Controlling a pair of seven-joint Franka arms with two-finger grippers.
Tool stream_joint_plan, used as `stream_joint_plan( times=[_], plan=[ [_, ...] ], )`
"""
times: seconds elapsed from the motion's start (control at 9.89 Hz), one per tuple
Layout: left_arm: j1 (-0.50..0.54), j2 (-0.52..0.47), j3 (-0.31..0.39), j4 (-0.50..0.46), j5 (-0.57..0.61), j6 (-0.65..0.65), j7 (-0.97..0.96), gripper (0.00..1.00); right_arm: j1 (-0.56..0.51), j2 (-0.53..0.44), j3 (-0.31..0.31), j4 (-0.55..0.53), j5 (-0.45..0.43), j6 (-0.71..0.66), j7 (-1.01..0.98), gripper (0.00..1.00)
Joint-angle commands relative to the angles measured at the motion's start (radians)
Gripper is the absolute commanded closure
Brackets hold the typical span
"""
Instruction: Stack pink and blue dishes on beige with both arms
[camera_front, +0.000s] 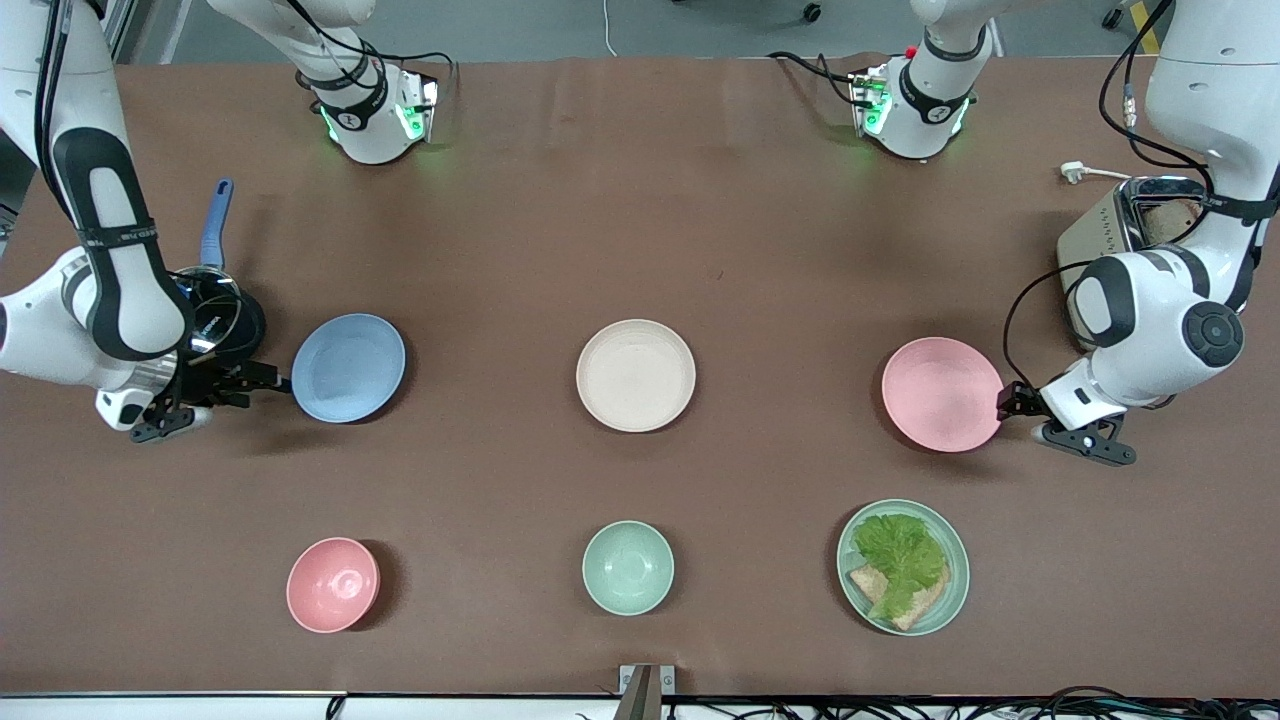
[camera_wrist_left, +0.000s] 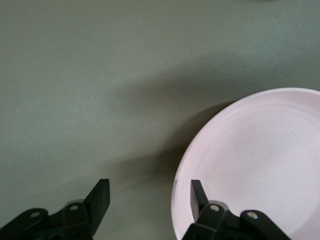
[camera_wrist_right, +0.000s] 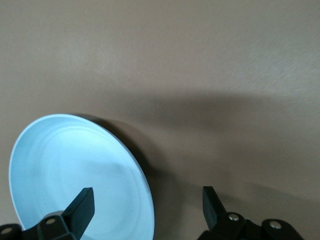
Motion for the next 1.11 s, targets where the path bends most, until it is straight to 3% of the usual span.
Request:
stream_joint_plan(
  times=[0.0, 0.3, 0.4, 0.51, 0.61, 0.71, 0.91, 1.01],
  plan=[
    [0.007, 0.045, -0.018, -0.002, 0.0, 0.011, 0.005, 0.39, -0.004, 0.009, 0.001, -0.025, 0.042, 0.014, -0.069, 0.22],
    [0.009, 0.063, -0.019, -0.001, 0.0, 0.005, 0.007, 0.73, -0.005, 0.014, 0.003, -0.04, 0.042, 0.006, -0.071, 0.63],
    [0.007, 0.059, -0.021, 0.002, 0.0, -0.001, 0.005, 0.92, -0.005, 0.015, 0.003, -0.043, 0.042, 0.007, -0.071, 0.69],
    [0.007, 0.051, -0.031, 0.007, -0.002, -0.004, 0.004, 1.0, -0.007, 0.02, 0.003, -0.045, 0.044, 0.006, -0.071, 0.76],
    [0.009, 0.039, -0.048, 0.036, -0.012, -0.065, 0.004, 1.0, -0.01, 0.021, 0.003, -0.045, 0.045, 0.0, -0.066, 0.93],
    [0.006, 0.025, -0.05, 0.101, -0.032, -0.181, 0.004, 1.0, -0.016, 0.021, 0.003, -0.042, 0.059, -0.017, -0.066, 1.0],
    [0.003, -0.004, -0.094, 0.227, -0.072, -0.393, -0.025, 1.0, -0.016, 0.017, -0.005, 0.001, 0.064, -0.078, -0.05, 1.0],
    [-0.002, -0.012, -0.138, 0.256, -0.072, -0.441, -0.089, 1.0, -0.011, 0.015, -0.037, 0.054, 0.061, -0.136, -0.033, 1.0]
  ],
)
